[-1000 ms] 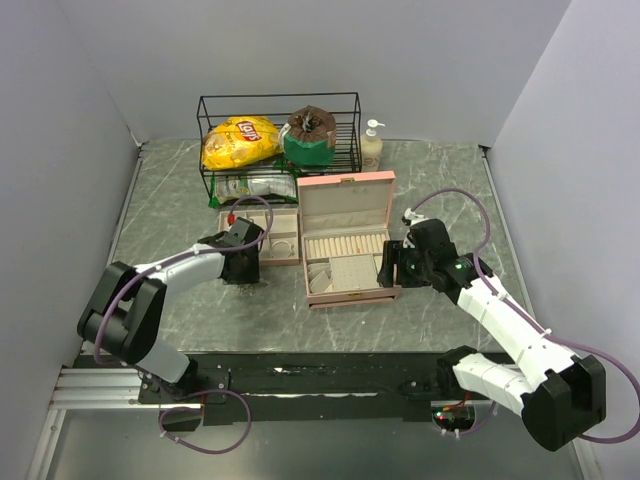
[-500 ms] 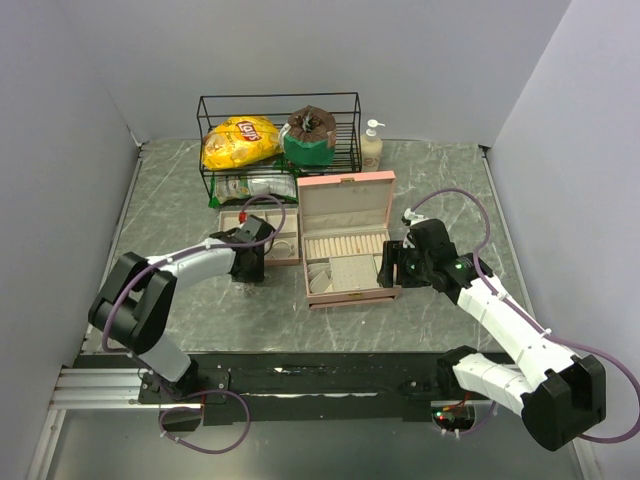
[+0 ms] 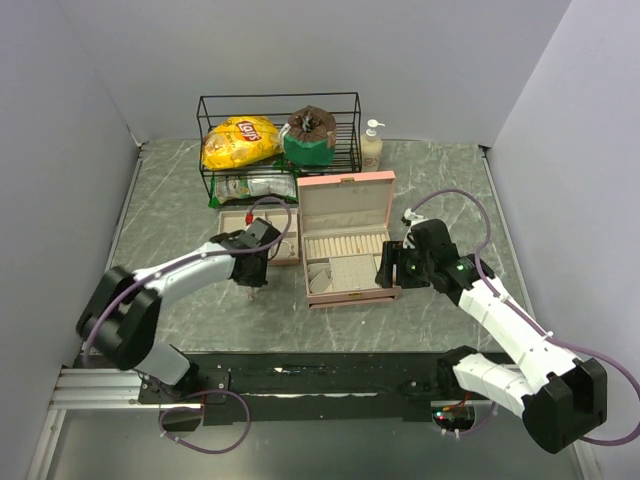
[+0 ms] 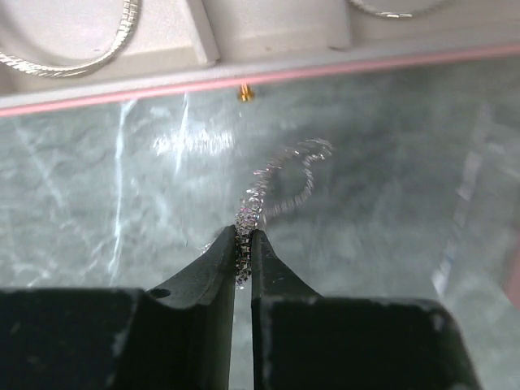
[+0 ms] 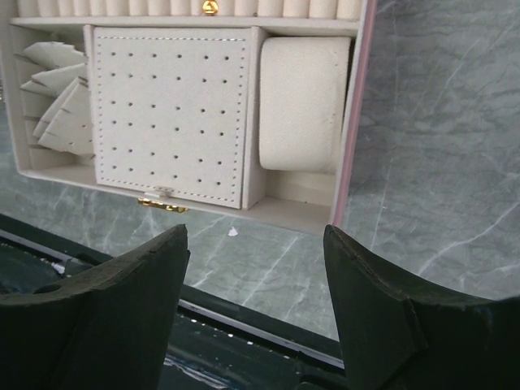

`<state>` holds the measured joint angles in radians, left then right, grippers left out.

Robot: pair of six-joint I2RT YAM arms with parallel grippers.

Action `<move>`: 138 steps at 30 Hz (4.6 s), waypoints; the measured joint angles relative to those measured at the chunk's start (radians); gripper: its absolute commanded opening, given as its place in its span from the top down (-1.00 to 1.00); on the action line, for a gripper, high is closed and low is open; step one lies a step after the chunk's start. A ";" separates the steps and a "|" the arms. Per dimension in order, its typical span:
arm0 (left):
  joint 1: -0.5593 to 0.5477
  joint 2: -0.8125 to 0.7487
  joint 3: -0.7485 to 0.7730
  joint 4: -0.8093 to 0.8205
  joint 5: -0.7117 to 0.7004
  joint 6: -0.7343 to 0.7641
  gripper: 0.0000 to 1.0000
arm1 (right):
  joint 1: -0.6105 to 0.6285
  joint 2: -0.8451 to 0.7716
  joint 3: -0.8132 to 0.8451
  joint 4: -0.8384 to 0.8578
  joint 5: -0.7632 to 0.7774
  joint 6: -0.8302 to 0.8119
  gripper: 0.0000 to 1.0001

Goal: Organize the mixed jewelry

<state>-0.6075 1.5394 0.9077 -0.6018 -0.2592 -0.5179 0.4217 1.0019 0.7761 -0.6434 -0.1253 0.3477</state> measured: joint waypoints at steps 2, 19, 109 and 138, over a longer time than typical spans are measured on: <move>-0.005 -0.067 0.003 -0.020 0.007 0.000 0.98 | 0.000 -0.013 0.000 0.002 -0.018 0.008 -0.49; -0.065 -0.325 0.326 -0.051 0.302 0.002 0.98 | 0.002 -0.163 -0.093 0.235 -0.262 0.187 -0.52; -0.232 -0.168 0.580 0.037 0.438 -0.020 0.98 | 0.243 0.055 -0.279 0.996 0.027 0.474 -0.16; -0.232 -0.269 0.471 0.104 0.382 -0.028 0.98 | 0.243 0.042 -0.227 0.952 0.047 0.422 1.00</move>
<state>-0.8398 1.2701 1.3788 -0.4980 0.1226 -0.5457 0.6643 1.0439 0.5495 0.3084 -0.0788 0.7696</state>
